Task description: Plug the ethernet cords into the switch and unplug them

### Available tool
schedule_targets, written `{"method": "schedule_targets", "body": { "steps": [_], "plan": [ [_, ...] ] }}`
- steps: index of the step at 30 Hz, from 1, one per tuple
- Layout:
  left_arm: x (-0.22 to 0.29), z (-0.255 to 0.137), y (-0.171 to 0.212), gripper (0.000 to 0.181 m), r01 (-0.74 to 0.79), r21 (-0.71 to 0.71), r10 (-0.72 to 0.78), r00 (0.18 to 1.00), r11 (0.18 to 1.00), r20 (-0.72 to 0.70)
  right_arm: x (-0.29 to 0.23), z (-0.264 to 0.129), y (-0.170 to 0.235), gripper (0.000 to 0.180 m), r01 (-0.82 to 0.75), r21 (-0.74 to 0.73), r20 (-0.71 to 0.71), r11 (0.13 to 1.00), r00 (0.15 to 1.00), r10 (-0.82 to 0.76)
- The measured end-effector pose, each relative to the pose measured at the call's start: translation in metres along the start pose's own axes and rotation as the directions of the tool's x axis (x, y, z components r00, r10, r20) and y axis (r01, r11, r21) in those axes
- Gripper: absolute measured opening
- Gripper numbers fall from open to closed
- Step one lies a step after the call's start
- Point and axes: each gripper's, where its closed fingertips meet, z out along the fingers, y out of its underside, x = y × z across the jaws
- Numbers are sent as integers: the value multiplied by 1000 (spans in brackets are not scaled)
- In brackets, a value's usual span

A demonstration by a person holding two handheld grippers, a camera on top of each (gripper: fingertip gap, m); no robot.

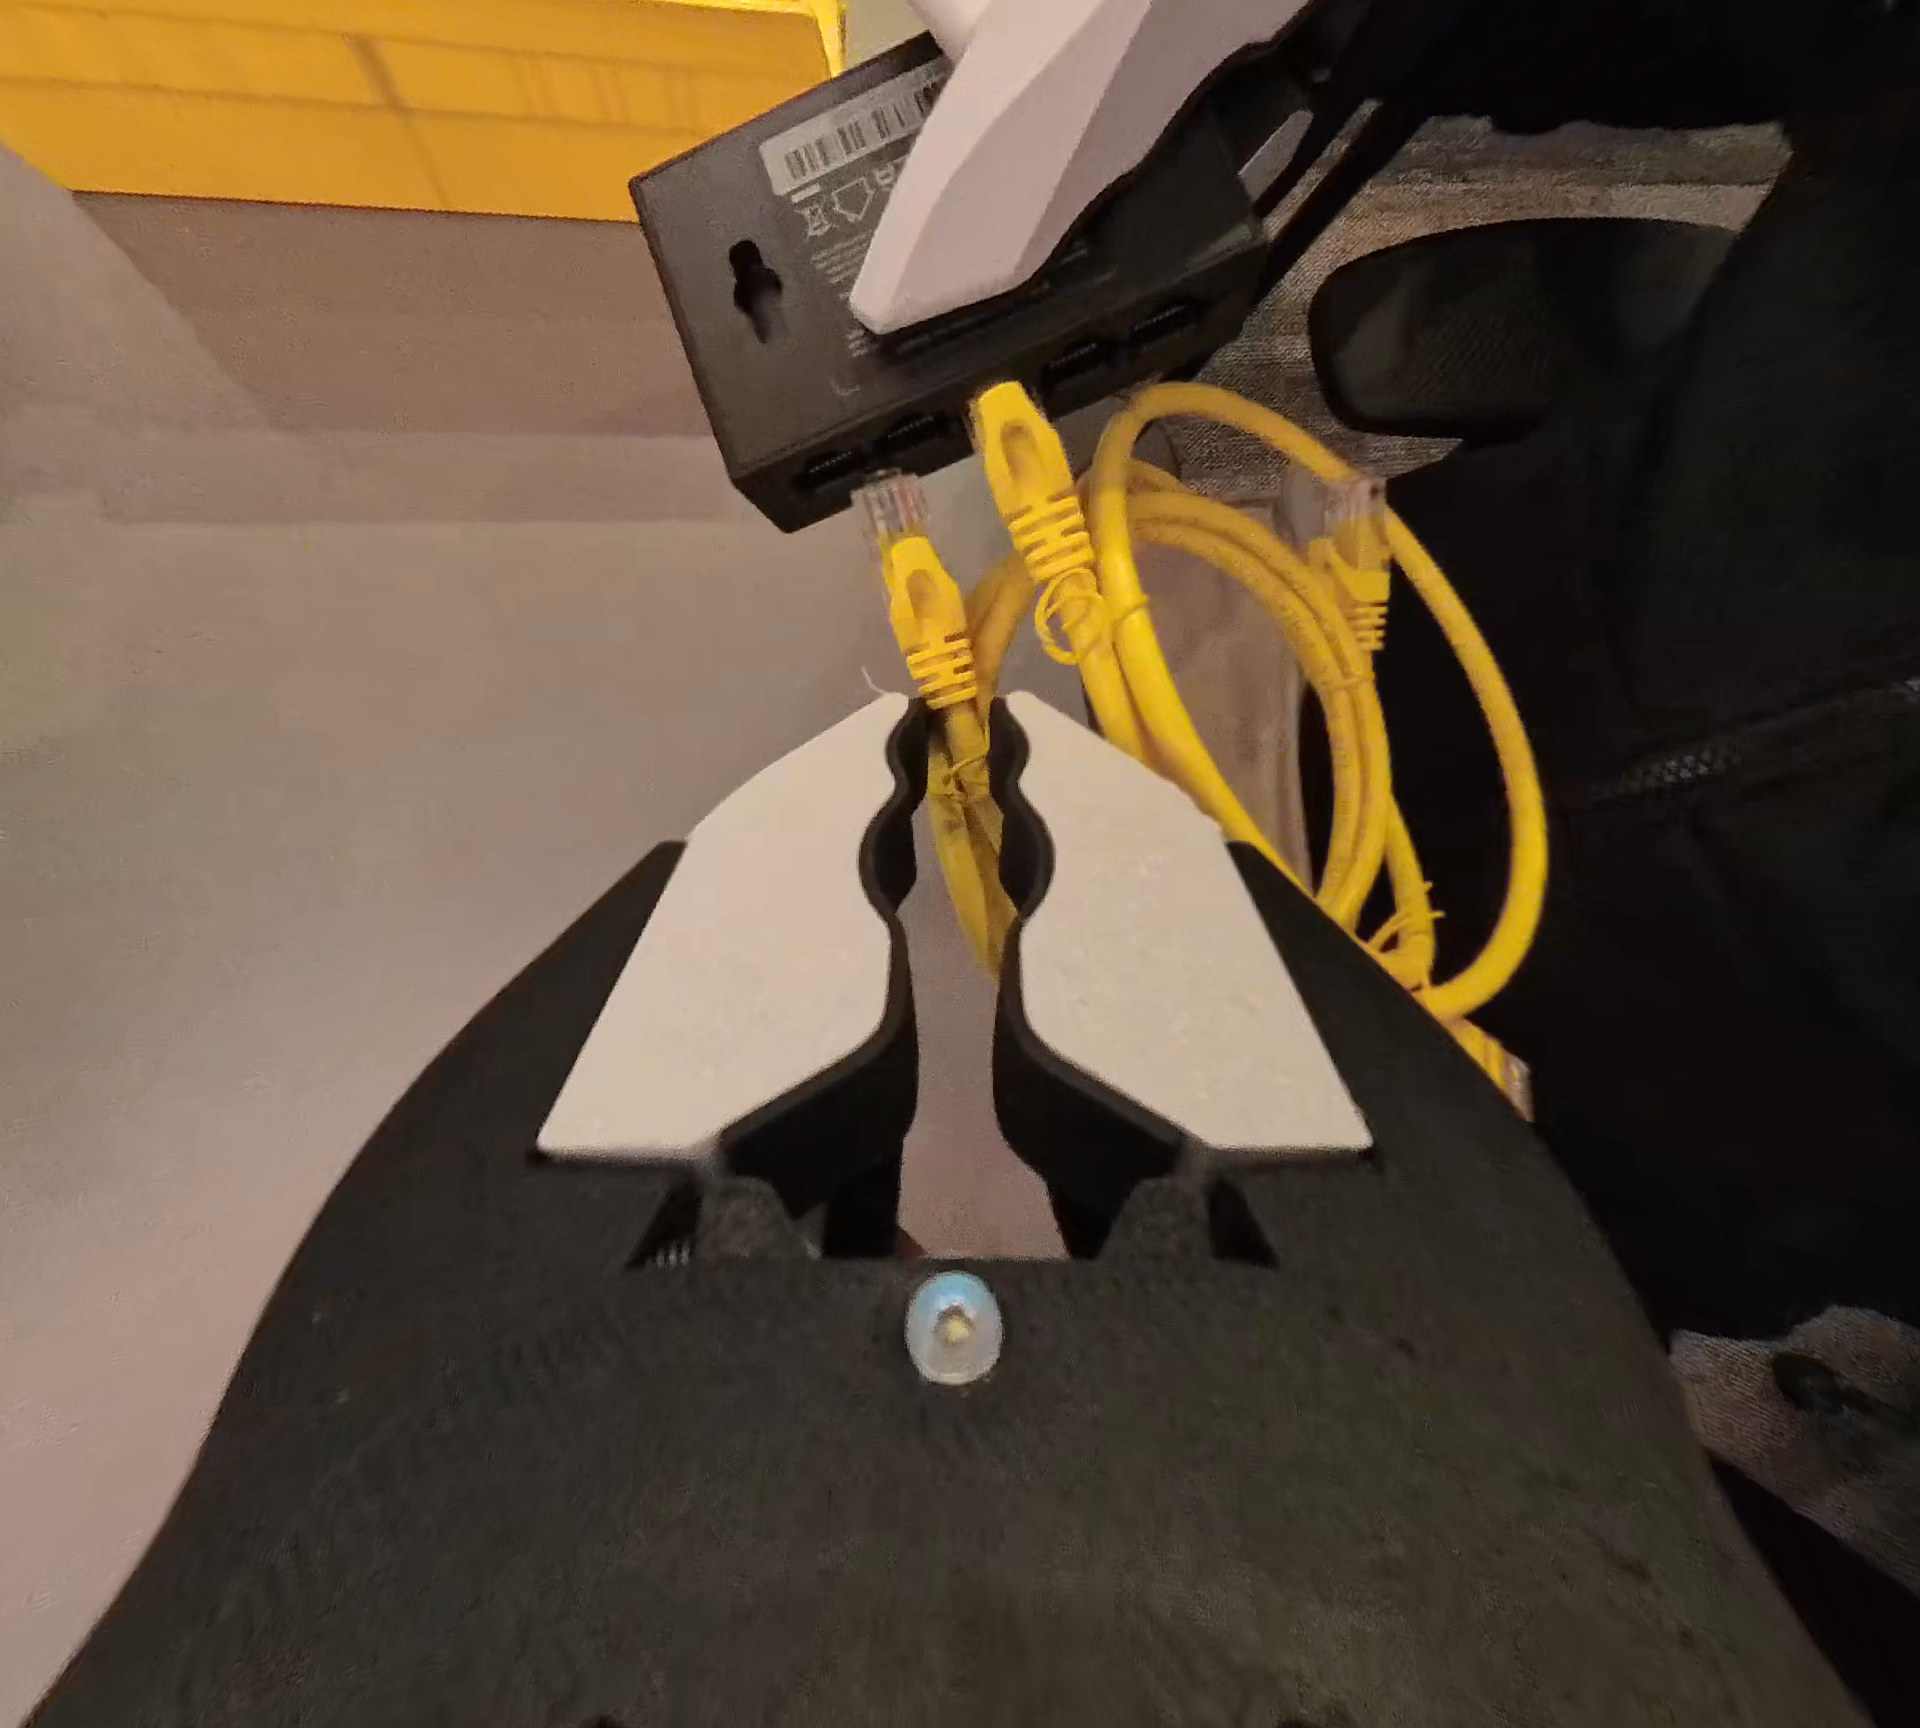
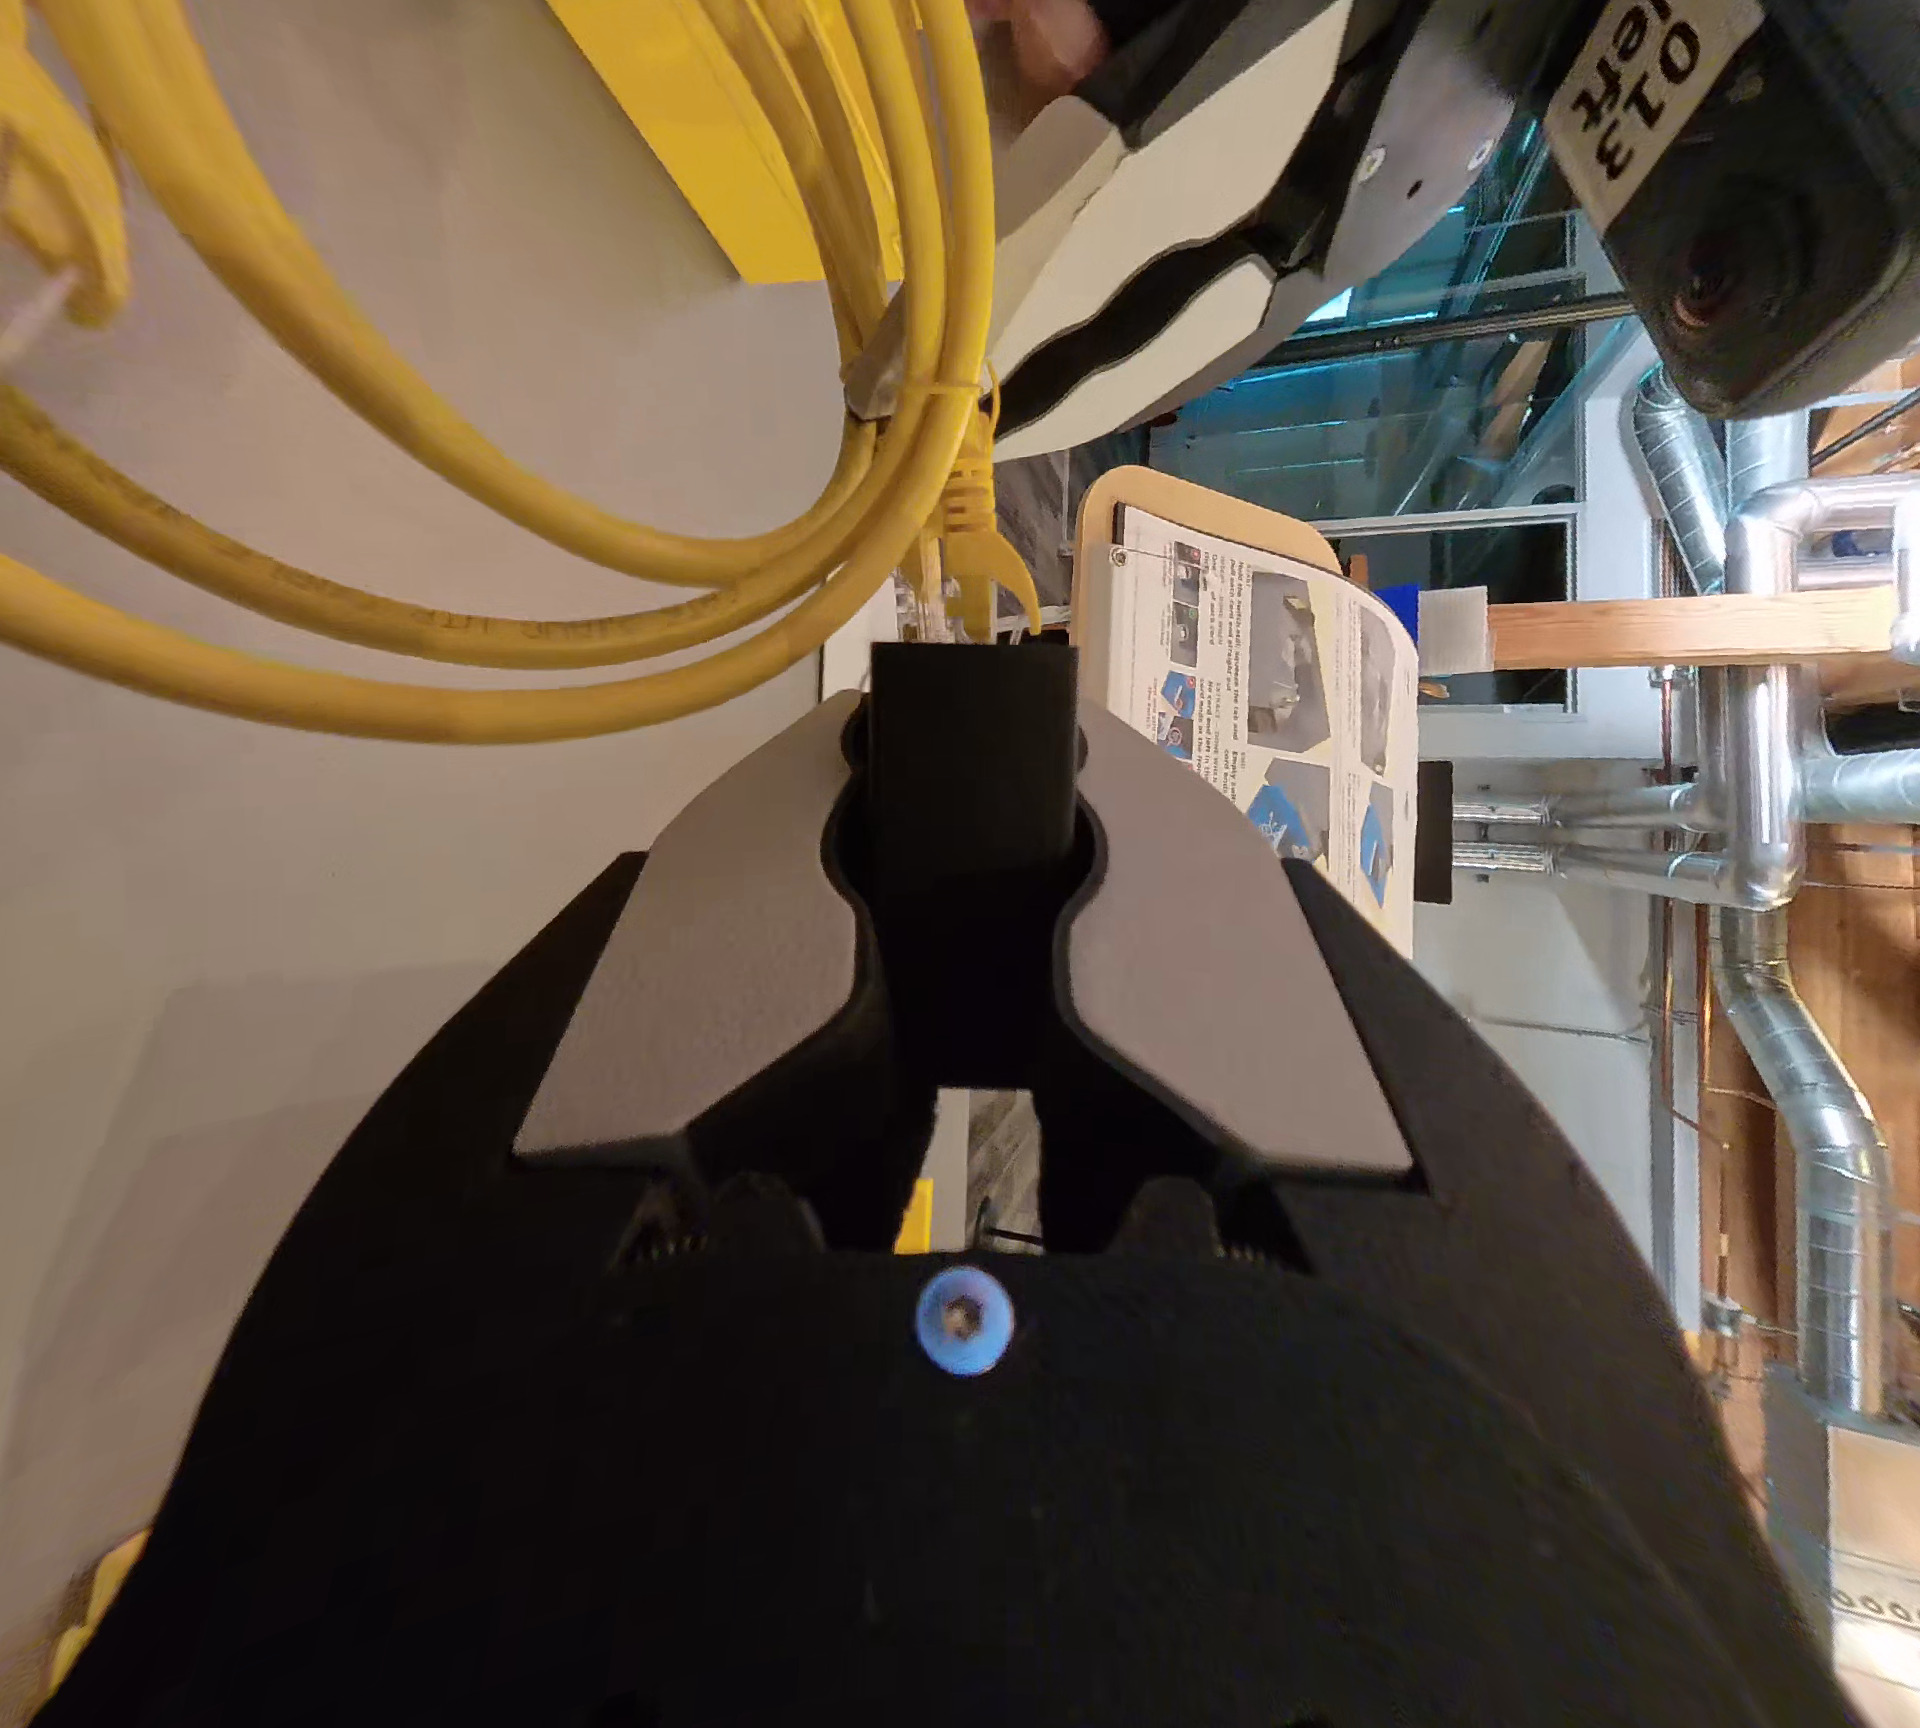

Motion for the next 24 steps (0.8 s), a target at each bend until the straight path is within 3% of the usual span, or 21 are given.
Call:
{"method": "schedule_targets", "body": {
  "steps": [1, 19, 24],
  "plan": [
    [1, 0, -1, 11, 10, 8, -10, 1000, 1000, -15, 0, -1, 0, 28, 8, 2, -2, 1000, 1000, -8],
    [-3, -13, -8, 10, 88, 124, -75, 991, 988, -108, 5, -3, -7, 28, 46, 25, -13, 999, 999, -46],
    [-1, -12, -12, 10, 154, 213, -117, 977, 965, -179, 6, -3, -9, 29, 63, 21, -22, 998, 998, -62]
  ]
}}
